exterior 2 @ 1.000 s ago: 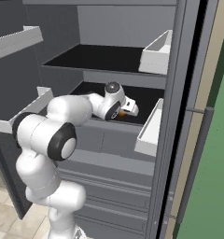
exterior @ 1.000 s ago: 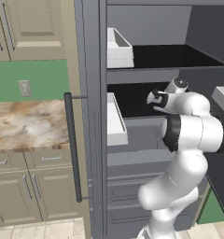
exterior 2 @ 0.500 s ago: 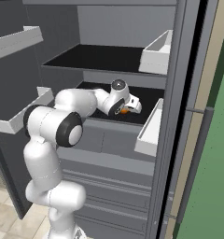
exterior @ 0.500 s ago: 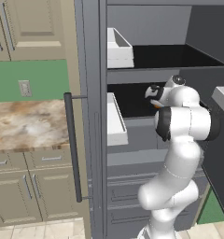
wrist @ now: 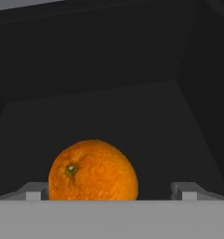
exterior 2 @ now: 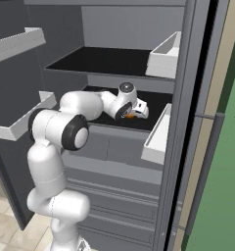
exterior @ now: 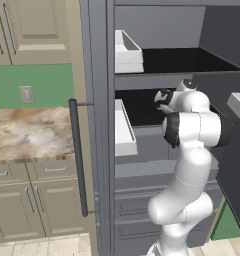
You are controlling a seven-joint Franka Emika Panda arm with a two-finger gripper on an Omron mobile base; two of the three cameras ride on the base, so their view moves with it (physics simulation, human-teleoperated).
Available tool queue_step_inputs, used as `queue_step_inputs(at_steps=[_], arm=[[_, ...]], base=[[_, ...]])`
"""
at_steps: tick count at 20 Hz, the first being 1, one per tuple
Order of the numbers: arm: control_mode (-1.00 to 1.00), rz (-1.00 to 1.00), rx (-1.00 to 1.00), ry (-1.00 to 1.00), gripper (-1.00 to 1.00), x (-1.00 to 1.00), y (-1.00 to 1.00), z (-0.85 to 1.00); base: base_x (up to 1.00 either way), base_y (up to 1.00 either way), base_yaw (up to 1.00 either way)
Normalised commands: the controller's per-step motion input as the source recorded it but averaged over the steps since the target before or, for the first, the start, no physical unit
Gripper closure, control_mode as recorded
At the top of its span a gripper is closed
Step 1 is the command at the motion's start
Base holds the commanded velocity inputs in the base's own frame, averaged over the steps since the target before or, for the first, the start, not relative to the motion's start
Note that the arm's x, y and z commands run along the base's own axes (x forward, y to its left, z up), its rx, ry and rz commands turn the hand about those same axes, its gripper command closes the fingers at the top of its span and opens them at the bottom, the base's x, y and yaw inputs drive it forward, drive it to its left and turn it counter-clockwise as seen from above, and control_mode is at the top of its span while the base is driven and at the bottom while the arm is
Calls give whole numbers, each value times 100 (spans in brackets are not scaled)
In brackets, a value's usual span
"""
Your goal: Retrieve the kiwi and tangerine from the fridge and place them into the bowl on the dining table.
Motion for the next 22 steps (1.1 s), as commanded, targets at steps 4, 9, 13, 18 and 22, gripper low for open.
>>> queue_step_inputs(at_steps=[4, 9, 13, 18, 22], arm=[[-100, 0, -1, 4, 100, 0, 16, -86], [-100, 0, -1, 2, 100, 0, 21, -82], [-100, 0, 0, 0, 100, 3, 12, -55], [-100, 0, -1, 0, 100, -24, 14, -74], [-100, 0, 0, 2, 100, -96, 0, -62]], base=[[0, 0, 0], [0, 0, 0], [0, 0, 0], [0, 0, 0], [0, 0, 0]])
